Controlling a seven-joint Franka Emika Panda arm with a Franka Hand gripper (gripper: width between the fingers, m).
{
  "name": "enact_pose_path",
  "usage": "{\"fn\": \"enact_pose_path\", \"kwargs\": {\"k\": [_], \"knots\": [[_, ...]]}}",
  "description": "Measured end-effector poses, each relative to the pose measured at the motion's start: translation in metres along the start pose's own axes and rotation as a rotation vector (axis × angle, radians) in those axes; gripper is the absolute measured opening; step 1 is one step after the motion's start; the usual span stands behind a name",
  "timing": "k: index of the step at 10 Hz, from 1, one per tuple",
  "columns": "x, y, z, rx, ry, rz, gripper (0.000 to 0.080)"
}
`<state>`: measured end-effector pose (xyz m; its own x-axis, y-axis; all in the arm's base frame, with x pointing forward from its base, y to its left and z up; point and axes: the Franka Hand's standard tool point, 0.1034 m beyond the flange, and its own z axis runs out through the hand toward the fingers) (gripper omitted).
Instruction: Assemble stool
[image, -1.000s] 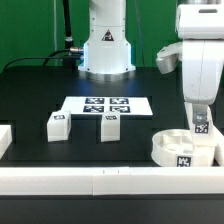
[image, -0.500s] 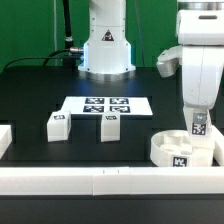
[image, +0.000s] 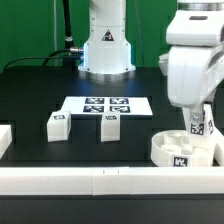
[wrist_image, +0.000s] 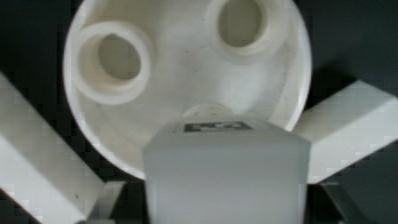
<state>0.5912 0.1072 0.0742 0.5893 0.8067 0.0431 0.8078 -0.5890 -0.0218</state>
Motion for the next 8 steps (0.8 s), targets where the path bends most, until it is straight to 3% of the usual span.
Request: {"fn": "enact_pose_path", "kwargs": {"k": [3,4,8], "knots": [[0.0007,-0.0028,0.0005,0.018,0.003,0.306,0.0337],[0.0023,-0.0022,0.0009,0.009,0.016,0.368,0.0337],[0.0038,-0.0037,0.0009,0.02,0.019,0.661,0.0337]]}}
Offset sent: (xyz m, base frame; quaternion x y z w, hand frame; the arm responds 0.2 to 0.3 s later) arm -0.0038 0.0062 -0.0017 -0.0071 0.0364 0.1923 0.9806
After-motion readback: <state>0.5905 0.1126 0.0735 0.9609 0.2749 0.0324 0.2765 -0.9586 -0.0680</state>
